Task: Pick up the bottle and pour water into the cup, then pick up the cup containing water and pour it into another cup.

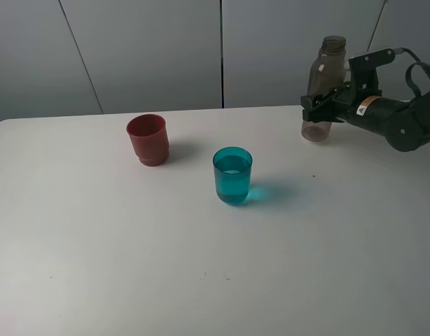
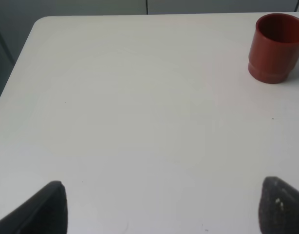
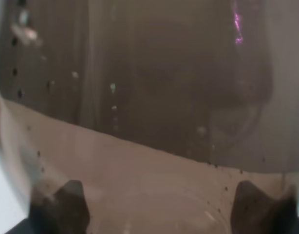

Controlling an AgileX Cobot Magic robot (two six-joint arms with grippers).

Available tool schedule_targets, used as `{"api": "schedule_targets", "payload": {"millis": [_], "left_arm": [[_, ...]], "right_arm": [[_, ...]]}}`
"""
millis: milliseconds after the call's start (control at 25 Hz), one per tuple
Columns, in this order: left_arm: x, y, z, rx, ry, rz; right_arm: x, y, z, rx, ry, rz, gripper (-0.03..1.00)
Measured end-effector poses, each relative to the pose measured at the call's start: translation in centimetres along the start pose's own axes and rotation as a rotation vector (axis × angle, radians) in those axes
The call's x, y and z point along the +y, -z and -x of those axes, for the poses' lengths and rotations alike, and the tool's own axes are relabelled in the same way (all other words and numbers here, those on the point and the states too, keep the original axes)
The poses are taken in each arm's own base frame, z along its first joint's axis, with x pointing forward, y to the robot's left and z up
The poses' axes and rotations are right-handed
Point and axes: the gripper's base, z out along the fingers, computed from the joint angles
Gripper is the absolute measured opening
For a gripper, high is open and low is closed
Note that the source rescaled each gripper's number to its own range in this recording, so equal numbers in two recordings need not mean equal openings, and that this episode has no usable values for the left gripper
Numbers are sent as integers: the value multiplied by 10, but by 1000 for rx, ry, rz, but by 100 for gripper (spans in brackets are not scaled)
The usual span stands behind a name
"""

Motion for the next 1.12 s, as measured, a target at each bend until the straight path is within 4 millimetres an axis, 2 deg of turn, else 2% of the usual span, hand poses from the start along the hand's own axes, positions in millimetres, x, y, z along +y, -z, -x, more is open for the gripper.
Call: {"api": "schedule_targets", "payload": {"millis": [280,960,1000,1040,1120], "left_arm": [[0,0,0,0,0,0],[0,0,0,0,0,0],[0,0,0,0,0,0],[0,0,0,0,0,0],[0,0,0,0,0,0]], "right_arm": [[1,-3,-10,23,-14,4,5],[1,-3,-11,34,-47,6,5],[1,-3,-11,34,-47,6,7],[1,-3,-11,34,-49,6,13],[1,-3,-11,38,-49,5,38]]}}
